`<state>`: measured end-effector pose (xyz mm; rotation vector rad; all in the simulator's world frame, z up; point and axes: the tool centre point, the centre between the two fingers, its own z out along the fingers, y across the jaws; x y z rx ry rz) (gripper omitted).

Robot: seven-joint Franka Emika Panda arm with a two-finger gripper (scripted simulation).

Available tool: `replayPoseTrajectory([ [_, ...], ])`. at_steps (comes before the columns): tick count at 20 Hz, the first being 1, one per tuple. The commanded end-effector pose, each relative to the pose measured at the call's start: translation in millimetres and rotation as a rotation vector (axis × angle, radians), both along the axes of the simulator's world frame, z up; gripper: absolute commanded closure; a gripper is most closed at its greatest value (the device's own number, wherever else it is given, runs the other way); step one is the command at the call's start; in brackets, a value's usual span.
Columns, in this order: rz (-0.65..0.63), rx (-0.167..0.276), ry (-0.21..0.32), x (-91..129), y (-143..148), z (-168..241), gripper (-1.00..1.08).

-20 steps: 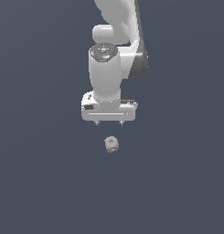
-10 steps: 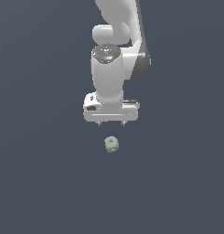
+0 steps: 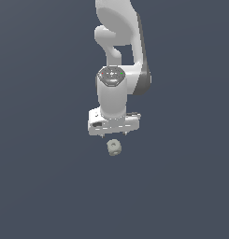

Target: Pick up the object and move it to a goal position.

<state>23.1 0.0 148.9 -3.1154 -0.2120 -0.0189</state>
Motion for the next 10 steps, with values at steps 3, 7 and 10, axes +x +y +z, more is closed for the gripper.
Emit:
replayPoseTrajectory([
  [3, 0.093, -0.012, 0.005, 3.6, 0.7, -30.9, -0.92],
  [7, 0.149, -0.018, 0.007, 5.0, 1.4, -49.1, -0.92],
  [10, 0.172, -0.02, 0.009, 5.5, 1.7, -56.8, -0.92],
])
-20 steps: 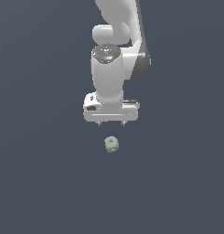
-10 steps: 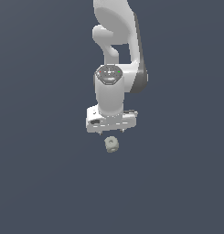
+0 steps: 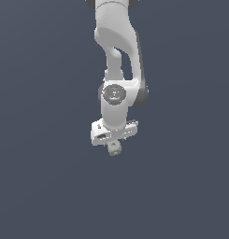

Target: Pick up the object and move it to a goal position.

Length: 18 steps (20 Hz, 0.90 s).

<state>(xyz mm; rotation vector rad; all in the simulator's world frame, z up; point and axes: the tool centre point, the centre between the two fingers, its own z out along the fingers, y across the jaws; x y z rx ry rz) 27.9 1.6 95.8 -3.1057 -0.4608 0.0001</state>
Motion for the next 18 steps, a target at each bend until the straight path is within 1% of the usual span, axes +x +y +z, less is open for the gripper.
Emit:
replayPoseTrajectory([
  [1, 0.018, -0.002, -0.001, 0.7, 0.3, -5.1, -0.92],
  [8, 0.017, -0.001, 0.001, 0.2, 0.2, -11.6, -0.92],
  [15, 0.021, -0.002, 0.0, -0.7, 0.3, -46.3, -0.92],
  [18, 0.022, -0.002, 0.0, -0.3, 0.5, -54.7, -0.92],
])
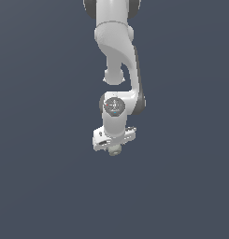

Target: Pick up the object and move it to a goal position.

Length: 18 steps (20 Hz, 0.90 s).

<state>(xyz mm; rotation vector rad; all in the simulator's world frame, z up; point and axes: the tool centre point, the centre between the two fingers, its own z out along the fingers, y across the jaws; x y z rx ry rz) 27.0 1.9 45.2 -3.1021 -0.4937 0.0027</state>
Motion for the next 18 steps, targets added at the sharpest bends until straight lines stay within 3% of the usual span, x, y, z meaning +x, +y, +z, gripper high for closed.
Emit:
replayPoseTrajectory([
  [1, 0.001, 0.0, -0.002, 1.0, 0.1, -5.2, -0.92],
  [3, 0.001, 0.0, -0.002, 1.6, 0.1, -5.7, -0.92],
  [4, 0.001, 0.0, -0.002, 1.6, 0.1, -5.7, 1.08],
  [18, -0.007, -0.003, -0.019, 9.0, -7.0, 5.1, 1.08],
])
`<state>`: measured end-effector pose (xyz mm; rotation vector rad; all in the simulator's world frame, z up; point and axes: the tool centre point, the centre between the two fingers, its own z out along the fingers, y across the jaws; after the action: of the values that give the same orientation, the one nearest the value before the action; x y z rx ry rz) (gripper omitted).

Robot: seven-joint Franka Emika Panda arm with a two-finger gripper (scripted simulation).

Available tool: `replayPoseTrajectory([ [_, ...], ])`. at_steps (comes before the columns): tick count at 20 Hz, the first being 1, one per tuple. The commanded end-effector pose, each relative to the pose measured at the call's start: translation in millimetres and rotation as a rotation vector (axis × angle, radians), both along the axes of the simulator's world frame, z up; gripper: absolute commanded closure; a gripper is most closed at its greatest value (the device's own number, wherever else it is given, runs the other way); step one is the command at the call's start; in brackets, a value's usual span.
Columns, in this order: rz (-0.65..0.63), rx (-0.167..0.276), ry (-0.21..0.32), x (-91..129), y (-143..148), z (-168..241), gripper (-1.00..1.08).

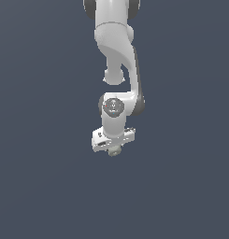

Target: Pick up the object and move it to a goal position.

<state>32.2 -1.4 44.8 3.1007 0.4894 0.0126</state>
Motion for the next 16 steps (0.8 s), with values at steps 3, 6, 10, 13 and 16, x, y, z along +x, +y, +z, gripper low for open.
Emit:
replayPoseTrajectory([
  [3, -0.018, -0.006, -0.043, 17.6, -17.4, 26.6, 1.08],
  [6, -0.039, -0.014, -0.095, 36.8, -38.2, 59.4, 1.08],
  [10, -0.077, -0.027, -0.188, 66.0, -75.7, 121.3, 1.08],
  [13, -0.112, -0.038, -0.274, 86.5, -110.3, 181.0, 1.08],
  [16, -0.149, -0.05, -0.365, 101.5, -146.7, 246.2, 1.08],
])
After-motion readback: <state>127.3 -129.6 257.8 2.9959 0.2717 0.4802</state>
